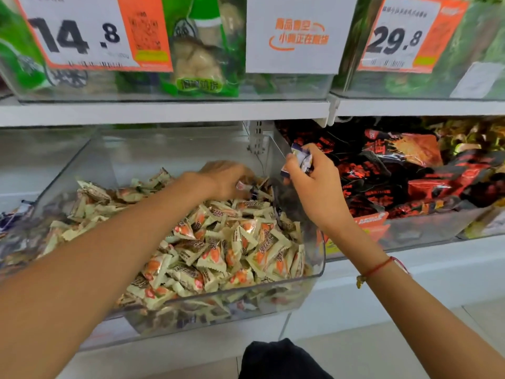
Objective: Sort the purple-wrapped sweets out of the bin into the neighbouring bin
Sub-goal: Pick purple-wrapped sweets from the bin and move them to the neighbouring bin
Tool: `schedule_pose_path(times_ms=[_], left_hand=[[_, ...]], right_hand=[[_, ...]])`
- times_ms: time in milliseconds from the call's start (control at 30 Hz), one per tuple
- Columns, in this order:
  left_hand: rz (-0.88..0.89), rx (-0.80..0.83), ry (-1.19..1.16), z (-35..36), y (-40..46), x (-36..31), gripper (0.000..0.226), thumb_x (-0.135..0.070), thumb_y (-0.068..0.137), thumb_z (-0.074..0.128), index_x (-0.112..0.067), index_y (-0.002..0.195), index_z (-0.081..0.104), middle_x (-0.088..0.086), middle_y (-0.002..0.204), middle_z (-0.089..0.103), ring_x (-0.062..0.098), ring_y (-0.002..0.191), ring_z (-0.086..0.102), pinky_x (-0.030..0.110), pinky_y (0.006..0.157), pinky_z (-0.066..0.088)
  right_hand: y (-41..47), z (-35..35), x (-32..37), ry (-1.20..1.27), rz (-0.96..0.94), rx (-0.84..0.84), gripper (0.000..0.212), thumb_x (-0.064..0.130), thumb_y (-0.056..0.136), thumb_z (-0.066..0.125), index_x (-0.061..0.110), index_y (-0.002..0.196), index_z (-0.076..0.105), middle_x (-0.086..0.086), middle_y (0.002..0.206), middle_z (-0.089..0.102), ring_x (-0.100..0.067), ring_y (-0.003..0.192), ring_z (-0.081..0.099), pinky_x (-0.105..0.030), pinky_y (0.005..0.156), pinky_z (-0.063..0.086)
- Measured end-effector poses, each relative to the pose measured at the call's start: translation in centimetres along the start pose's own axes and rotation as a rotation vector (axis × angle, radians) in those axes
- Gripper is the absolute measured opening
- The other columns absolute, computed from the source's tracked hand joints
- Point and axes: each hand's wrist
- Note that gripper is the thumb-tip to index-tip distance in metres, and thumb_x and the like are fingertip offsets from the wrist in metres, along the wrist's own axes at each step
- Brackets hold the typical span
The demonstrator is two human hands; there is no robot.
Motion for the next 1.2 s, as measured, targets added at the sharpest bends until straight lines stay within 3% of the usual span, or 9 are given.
schedule_pose_path(times_ms=[67,200,333,467,633,867,1000,1100,1200], left_hand=[[-0.024,0.055,0.147,0.8,1.1,-0.4,0.049,-0.04,0.091,0.058,-0.028,0.137,0.047,0.001,0.126,0.057,0.022,0.107,0.057,0.03,0.076,0.044],[-0.031,-0.133,0.305,1.6,1.1,-1.1,0.032,-0.036,0.091,0.06,-0.013,0.114,0.06,0.002,0.095,0.058,0.02,0.086,0.055,0.027,0.07,0.036],[-0.089,-0.23,0.095,0.4,-1.4,-0.2,0.038,-0.049,0.089,0.056,-0.023,0.115,0.063,0.002,0.095,0.065,0.02,0.086,0.061,0.027,0.069,0.039],[-0.149,-0.272,-0.092,-3.0,-6.7,0.4,0.037,-0.051,0.093,0.05,-0.015,0.09,0.061,0.003,0.077,0.061,0.022,0.071,0.056,0.031,0.058,0.038],[-0.118,-0.265,-0.384,-5.3,-18.3,0.9,0.026,-0.056,0.089,0.047,-0.032,0.083,0.057,-0.004,0.065,0.055,0.006,0.057,0.05,0.032,0.056,0.037],[-0.56,-0.354,-0.441,-6.9,-28.6,9.7,0.06,-0.076,0.07,0.046,-0.016,0.065,0.049,-0.003,0.056,0.052,0.018,0.056,0.051,0.032,0.059,0.034],[-0.839,-0.517,-0.364,-4.8,-32.0,14.0,0.045,-0.056,0.088,0.054,-0.013,0.076,0.058,0.006,0.069,0.061,0.026,0.07,0.059,0.033,0.064,0.041],[-0.981,-0.575,-0.224,-3.2,-32.5,15.5,0.039,-0.055,0.09,0.049,-0.017,0.083,0.052,0.006,0.076,0.057,0.034,0.08,0.06,0.036,0.066,0.043],[-0.954,-0.647,-0.204,-2.2,-31.5,15.7,0.035,-0.052,0.093,0.047,-0.018,0.089,0.055,0.008,0.079,0.057,0.035,0.08,0.058,0.035,0.061,0.039]], right_hand=[[0.1,0.0,0.0,-0.004,-0.007,0.001,0.027,0.02,0.098,0.049,-0.005,0.088,0.047,-0.034,0.078,0.05,-0.024,0.058,0.036,-0.043,0.051,0.029],[0.2,-0.1,0.1,-0.006,-0.002,0.025,0.027,0.019,0.098,0.049,-0.006,0.09,0.047,-0.035,0.075,0.047,-0.023,0.054,0.03,-0.028,0.045,0.023],[0.1,-0.2,0.2,-0.07,-0.014,0.033,0.024,0.019,0.098,0.049,-0.005,0.091,0.048,-0.034,0.072,0.046,-0.018,0.049,0.027,-0.025,0.043,0.022],[0.1,-0.2,0.2,-0.137,-0.028,0.064,0.02,0.021,0.098,0.049,0.002,0.091,0.051,-0.034,0.076,0.051,-0.022,0.054,0.034,-0.032,0.048,0.026],[0.6,-0.3,0.4,-0.393,-0.143,0.152,0.014,0.029,0.096,0.049,0.016,0.091,0.051,-0.017,0.061,0.056,-0.016,0.044,0.04,-0.032,0.046,0.03],[1.8,0.5,2.8,-1.104,-0.134,0.4,0.032,0.042,0.099,0.04,0.025,0.124,0.049,0.0,0.089,0.061,-0.026,0.087,0.064,-0.035,0.069,0.048],[-0.7,2.1,4.4,-1.406,-0.123,0.412,0.036,0.046,0.1,0.03,0.026,0.128,0.044,0.003,0.114,0.063,-0.021,0.105,0.064,-0.03,0.077,0.049],[-2.9,4.9,7.7,-1.364,-0.174,0.384,0.035,0.045,0.101,0.029,0.022,0.123,0.044,0.003,0.106,0.067,-0.022,0.098,0.066,-0.032,0.072,0.05],[-4.6,10.5,11.9,-0.862,-0.411,0.501,0.027,0.044,0.1,0.033,0.023,0.116,0.043,0.008,0.077,0.062,-0.016,0.069,0.062,-0.03,0.056,0.046]])
Point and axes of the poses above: each hand's wrist, its own y-axis towards the middle knuckle, its own z-axis out of the palm, x = y × z
